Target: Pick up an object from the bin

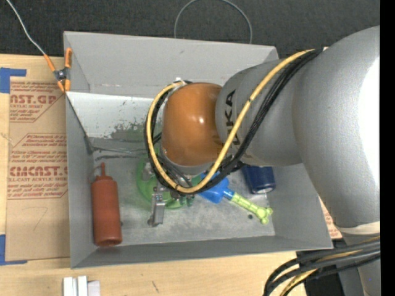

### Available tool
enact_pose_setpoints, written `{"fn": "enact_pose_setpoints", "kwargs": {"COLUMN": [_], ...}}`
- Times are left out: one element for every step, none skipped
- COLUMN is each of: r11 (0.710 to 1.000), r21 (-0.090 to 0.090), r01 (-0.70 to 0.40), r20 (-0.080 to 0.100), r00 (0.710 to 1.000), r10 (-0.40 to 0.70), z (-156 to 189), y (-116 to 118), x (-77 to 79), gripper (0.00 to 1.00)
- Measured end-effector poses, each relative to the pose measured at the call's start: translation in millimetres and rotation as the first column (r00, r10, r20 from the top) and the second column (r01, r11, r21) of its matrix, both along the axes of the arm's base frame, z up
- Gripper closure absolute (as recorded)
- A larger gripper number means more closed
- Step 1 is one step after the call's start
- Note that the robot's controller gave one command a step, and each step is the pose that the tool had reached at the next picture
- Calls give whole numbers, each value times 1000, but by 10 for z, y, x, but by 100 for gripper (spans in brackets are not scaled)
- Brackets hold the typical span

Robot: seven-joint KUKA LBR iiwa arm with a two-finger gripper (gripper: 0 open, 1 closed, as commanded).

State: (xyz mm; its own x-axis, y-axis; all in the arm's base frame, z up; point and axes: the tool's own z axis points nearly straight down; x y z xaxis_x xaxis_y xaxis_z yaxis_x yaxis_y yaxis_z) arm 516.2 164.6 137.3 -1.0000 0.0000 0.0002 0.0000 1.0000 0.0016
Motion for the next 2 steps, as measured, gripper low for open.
{"fn": "enact_pose_setpoints", "kwargs": {"r11": [991,1000], "r21": [-1,0], "r01": [133,-17], "r20": [-5,2], "r00": [991,1000], "r10": [-133,17], "z": [-204,-149], "y": [-501,-437], "x": [364,568], "gripper": [0,0]}}
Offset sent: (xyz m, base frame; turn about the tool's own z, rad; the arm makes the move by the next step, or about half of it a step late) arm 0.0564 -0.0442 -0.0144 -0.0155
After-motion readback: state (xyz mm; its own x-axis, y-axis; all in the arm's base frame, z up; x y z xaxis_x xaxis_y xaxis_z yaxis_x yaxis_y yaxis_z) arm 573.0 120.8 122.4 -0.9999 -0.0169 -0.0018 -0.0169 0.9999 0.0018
